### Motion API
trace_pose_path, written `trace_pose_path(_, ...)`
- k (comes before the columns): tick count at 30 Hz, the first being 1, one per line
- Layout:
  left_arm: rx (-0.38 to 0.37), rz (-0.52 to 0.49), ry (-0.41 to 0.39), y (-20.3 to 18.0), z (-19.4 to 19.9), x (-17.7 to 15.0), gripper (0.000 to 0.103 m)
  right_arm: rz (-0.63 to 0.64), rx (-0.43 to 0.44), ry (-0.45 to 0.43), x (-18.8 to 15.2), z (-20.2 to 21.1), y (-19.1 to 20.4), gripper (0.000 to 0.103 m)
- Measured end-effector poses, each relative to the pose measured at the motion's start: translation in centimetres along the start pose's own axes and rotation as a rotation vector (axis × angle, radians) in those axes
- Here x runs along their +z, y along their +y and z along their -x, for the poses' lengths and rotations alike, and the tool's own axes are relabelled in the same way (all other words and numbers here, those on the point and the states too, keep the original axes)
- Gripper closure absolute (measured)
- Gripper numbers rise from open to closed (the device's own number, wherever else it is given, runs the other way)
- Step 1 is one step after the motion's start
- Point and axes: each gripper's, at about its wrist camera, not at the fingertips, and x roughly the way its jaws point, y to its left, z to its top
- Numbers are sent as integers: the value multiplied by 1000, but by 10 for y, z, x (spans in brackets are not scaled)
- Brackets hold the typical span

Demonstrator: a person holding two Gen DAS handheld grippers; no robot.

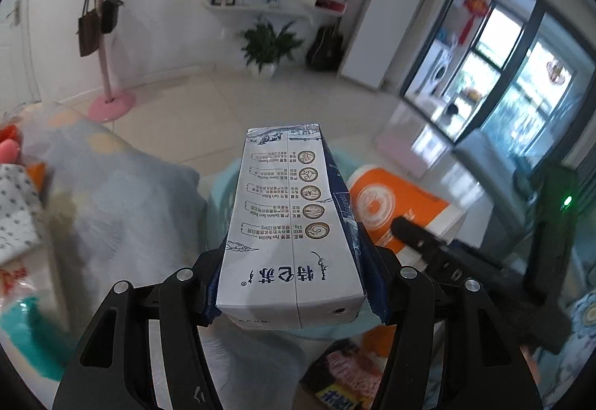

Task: Collect trash
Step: 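Carry the carton and cup over the basket and open both tools to drop them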

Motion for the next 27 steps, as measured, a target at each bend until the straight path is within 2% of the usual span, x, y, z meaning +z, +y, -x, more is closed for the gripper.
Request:
trace_pose_path(4, -10, -5, 41, 3, -15, -4, 45, -17, -8, 36, -3, -17, -6, 57)
trace_pose_path(7, -12, 10, 44, 8, -15, -2, 36, -25, -12, 47, -2, -21, -3, 56)
trace_pose_path(10, 0, 9, 27, 12, -3, -2, 36, -22, 4, 50, 3, -22, -11, 56)
trace_pose_path(20, -28, 42, -75, 17, 43, 0, 36, -3, 16, 12, 5, -3, 1, 56)
trace_pose_path(27, -33, 45, -169, 19, 89, 0, 36, 56, 56, -31, 4, 26, 35, 56)
